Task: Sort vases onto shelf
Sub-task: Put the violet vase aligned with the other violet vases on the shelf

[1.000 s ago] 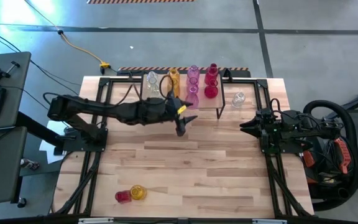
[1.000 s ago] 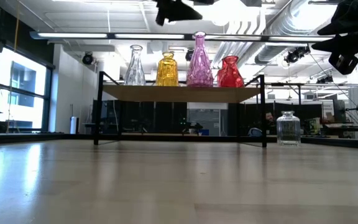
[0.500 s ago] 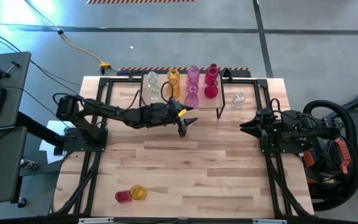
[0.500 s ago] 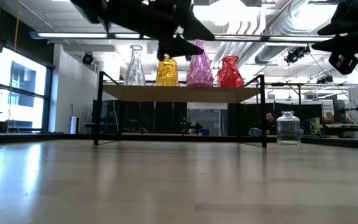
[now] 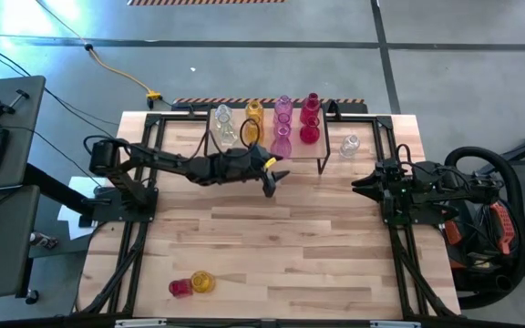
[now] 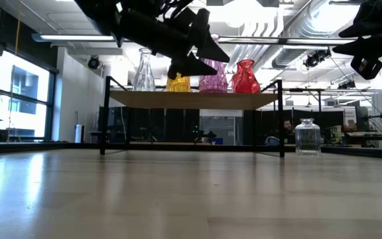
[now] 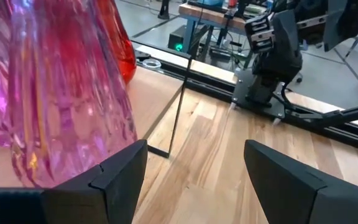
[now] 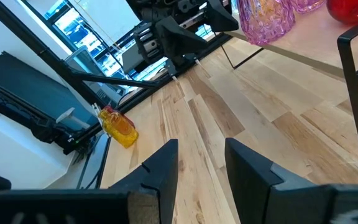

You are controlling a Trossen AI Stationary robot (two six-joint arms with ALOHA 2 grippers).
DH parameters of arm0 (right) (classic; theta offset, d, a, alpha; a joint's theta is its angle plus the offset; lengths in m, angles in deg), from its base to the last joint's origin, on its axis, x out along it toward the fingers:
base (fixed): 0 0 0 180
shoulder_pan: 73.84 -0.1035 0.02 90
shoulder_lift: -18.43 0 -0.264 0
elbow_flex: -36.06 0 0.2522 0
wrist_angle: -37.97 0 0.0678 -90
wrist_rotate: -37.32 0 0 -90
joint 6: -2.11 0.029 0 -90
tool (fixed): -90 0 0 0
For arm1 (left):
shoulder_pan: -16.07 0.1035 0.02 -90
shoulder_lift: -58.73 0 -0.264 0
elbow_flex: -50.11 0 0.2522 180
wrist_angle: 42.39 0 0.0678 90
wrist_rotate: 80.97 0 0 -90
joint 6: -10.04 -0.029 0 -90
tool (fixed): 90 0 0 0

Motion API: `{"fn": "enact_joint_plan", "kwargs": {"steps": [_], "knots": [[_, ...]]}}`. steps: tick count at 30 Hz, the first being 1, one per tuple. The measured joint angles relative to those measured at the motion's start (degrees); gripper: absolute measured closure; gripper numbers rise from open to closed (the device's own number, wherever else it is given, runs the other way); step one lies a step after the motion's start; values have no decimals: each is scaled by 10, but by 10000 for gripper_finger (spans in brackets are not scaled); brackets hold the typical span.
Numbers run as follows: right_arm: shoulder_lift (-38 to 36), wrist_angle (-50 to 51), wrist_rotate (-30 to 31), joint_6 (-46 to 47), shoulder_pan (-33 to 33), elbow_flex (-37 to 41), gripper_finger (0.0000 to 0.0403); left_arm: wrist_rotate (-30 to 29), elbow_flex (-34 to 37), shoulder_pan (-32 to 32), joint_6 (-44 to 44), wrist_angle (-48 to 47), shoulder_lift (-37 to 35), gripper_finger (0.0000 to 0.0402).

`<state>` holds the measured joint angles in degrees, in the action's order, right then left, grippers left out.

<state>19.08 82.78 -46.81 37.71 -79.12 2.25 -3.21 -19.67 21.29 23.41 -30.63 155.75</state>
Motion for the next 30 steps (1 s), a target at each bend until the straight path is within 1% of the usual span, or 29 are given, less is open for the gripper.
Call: {"fn": "enact_joint_plan", "kwargs": {"steps": [21, 30], "knots": [[0, 0, 0, 0, 0, 0, 289, 27, 0, 27, 0, -2, 0, 142], [0, 0, 0, 0, 0, 0, 289, 29, 0, 29, -4, -2, 0, 142]]}}
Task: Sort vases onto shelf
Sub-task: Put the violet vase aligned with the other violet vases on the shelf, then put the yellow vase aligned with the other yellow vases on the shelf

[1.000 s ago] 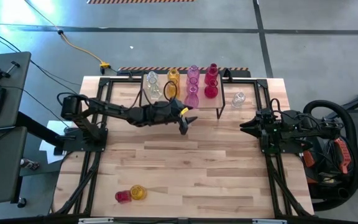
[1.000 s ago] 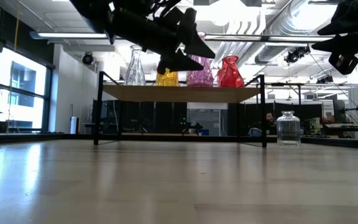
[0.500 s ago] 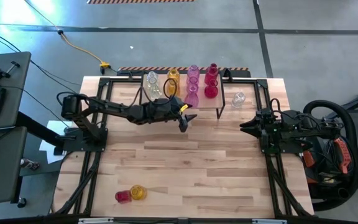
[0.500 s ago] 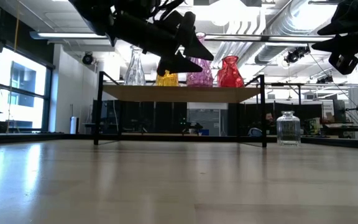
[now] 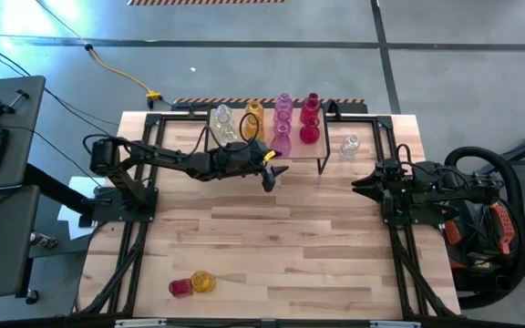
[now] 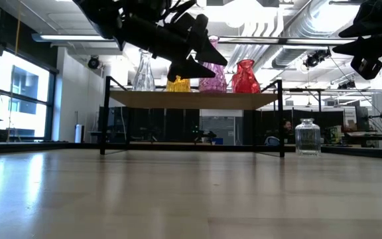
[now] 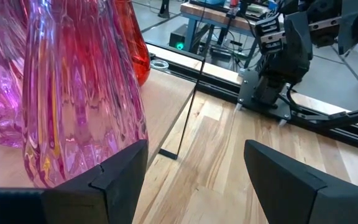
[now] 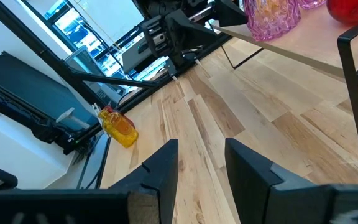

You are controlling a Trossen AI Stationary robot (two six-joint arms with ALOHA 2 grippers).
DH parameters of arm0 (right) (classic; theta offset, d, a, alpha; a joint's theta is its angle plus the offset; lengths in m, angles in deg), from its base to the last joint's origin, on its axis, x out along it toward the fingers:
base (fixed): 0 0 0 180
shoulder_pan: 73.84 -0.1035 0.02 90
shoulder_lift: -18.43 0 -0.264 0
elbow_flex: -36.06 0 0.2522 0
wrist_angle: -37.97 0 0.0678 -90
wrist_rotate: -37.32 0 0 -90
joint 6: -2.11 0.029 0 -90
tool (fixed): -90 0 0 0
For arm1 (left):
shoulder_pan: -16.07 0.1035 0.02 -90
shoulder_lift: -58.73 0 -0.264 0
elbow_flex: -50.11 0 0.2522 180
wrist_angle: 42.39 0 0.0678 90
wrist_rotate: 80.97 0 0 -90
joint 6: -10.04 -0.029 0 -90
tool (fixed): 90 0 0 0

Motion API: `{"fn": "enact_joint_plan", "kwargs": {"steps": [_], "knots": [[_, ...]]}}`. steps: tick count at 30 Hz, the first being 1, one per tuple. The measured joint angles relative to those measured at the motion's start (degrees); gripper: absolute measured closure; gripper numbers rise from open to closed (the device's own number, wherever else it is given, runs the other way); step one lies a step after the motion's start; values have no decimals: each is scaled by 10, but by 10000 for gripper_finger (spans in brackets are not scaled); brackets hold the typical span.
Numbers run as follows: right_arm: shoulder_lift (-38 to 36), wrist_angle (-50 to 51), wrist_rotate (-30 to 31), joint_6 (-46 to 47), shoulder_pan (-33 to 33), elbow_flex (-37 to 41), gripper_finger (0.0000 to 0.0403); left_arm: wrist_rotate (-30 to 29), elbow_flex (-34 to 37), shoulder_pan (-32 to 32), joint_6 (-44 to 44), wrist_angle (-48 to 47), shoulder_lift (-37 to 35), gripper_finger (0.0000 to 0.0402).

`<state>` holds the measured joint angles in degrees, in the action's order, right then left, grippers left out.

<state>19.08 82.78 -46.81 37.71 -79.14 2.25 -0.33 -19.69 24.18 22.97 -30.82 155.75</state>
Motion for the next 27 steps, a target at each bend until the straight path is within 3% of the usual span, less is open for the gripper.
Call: {"fn": "enact_joint_plan", "kwargs": {"steps": [17, 23, 27], "knots": [[0, 0, 0, 0, 0, 0, 289, 2, 0, -17, 4, 6, -7, 142], [0, 0, 0, 0, 0, 0, 289, -1, 0, -41, 0, -49, -63, 142], [0, 0, 0, 0, 0, 0, 289, -34, 0, -64, -21, -110, -125, 142]]}}
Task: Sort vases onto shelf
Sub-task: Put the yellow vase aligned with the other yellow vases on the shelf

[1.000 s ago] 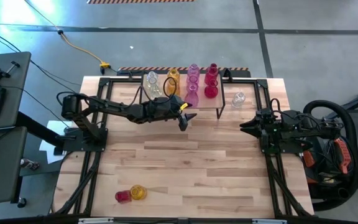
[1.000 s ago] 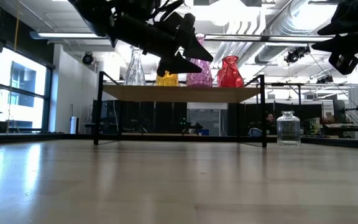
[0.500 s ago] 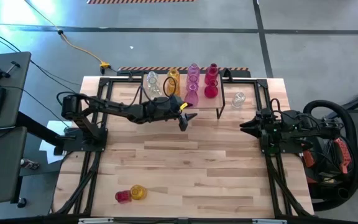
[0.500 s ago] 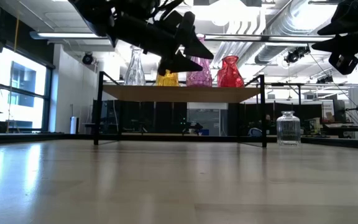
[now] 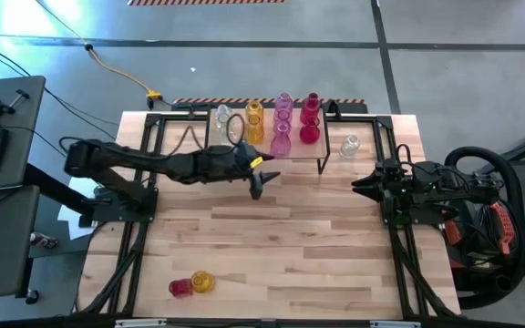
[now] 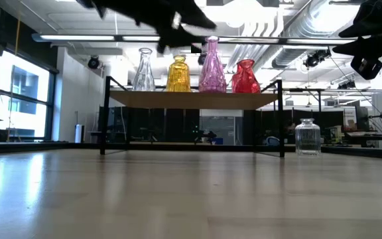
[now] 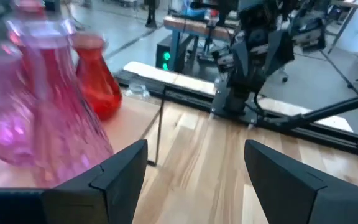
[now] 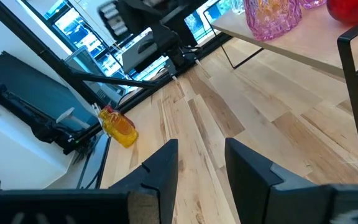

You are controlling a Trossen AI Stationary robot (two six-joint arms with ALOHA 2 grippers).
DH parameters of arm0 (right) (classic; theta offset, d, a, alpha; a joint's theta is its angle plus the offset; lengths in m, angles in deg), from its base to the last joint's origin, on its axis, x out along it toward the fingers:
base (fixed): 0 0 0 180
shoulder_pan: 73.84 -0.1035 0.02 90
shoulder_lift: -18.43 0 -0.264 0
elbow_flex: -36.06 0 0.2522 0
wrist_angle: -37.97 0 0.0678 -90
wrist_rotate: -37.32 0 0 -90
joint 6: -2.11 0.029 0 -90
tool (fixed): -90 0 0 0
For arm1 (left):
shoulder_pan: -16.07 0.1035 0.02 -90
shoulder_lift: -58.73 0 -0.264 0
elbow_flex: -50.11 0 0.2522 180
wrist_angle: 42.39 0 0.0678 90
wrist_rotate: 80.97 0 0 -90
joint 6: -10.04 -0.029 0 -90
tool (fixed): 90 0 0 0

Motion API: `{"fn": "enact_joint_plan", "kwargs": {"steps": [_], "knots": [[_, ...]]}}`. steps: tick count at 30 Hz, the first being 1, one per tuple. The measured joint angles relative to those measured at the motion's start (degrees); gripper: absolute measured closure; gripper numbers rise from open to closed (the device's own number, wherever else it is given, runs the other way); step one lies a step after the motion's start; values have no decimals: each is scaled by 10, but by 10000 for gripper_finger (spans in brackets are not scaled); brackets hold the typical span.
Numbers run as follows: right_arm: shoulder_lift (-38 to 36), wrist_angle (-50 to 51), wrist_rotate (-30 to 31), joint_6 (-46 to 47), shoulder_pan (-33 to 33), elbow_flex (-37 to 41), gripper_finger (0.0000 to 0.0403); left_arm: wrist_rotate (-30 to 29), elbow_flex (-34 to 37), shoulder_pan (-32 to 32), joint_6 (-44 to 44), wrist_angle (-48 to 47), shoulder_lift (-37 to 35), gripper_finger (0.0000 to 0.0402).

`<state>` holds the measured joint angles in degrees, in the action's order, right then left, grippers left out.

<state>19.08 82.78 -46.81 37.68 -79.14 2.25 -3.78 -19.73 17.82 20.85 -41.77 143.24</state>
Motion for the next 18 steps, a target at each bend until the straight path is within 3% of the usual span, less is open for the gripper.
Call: {"fn": "enact_joint_plan", "kwargs": {"steps": [6, 12, 18], "knots": [[0, 0, 0, 0, 0, 0, 289, -71, 0, -41, 3, -99, -84, 142], [0, 0, 0, 0, 0, 0, 289, -81, 0, -87, 95, -223, -149, 142], [0, 0, 0, 0, 0, 0, 289, -80, 0, -172, 156, -327, -185, 142]]}}
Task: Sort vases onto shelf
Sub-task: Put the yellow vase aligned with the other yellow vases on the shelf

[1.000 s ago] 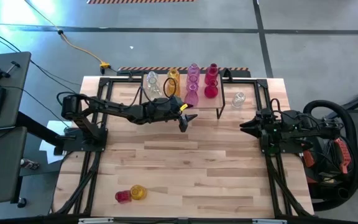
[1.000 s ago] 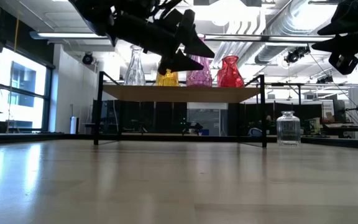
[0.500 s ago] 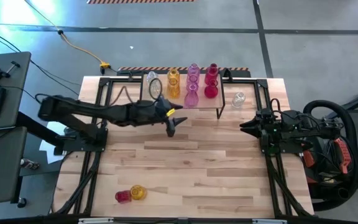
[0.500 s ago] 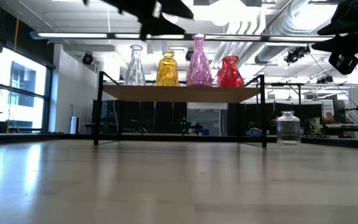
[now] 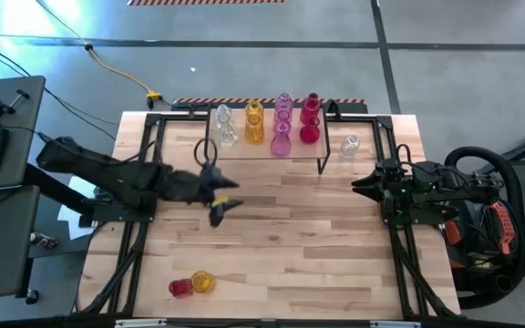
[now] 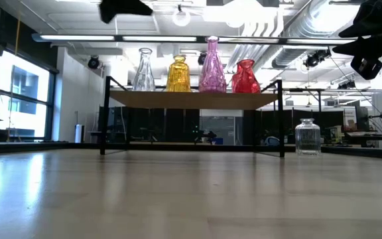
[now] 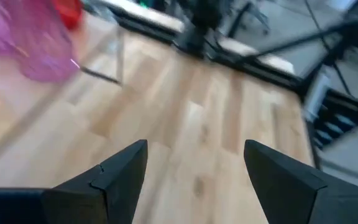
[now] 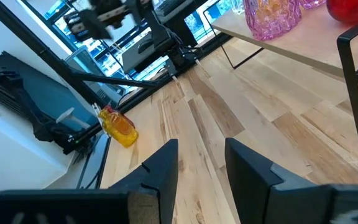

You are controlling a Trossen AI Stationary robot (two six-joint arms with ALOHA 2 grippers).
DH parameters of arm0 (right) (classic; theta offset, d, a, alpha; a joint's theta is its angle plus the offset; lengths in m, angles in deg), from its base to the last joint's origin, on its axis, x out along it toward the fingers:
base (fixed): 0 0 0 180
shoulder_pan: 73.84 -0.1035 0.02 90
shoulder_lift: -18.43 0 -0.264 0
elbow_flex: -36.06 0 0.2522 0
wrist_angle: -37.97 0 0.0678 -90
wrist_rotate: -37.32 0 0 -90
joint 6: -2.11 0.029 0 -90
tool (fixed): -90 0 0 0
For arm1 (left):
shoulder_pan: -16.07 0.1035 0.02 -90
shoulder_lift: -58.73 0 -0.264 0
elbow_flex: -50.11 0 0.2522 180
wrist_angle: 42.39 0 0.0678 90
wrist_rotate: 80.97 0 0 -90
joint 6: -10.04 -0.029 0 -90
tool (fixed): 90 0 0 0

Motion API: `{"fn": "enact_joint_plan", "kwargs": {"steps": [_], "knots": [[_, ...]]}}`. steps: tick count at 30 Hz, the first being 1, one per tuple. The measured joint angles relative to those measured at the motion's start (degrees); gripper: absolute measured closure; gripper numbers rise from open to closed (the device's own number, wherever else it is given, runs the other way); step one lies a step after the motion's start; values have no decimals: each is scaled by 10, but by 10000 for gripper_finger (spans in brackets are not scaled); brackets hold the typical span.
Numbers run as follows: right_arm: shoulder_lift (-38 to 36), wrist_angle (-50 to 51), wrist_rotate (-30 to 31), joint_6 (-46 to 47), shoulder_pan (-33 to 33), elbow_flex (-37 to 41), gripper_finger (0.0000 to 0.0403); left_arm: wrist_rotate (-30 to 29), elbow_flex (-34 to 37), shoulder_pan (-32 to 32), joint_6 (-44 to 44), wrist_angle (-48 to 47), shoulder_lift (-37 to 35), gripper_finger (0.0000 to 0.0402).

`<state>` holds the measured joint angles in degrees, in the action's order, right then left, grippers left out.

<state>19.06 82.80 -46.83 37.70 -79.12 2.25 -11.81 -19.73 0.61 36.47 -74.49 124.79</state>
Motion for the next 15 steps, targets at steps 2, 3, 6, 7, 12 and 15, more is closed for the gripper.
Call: {"fn": "enact_joint_plan", "kwargs": {"steps": [2, 3, 6, 7, 12, 15], "knots": [[0, 0, 0, 0, 0, 0, 289, 0, 0, -29, 22, -20, -5, 142], [0, 0, 0, 0, 0, 0, 289, -1, 0, -42, 33, -28, -5, 142], [0, 0, 0, 0, 0, 0, 289, -9, 0, -80, 57, -48, -5, 142], [0, 0, 0, 0, 0, 0, 289, -12, 0, -93, 64, -52, -5, 142], [0, 0, 0, 0, 0, 0, 289, -36, 0, -152, 106, -84, -5, 142], [0, 0, 0, 0, 0, 0, 289, -46, 0, -186, 147, -104, -5, 142]]}}
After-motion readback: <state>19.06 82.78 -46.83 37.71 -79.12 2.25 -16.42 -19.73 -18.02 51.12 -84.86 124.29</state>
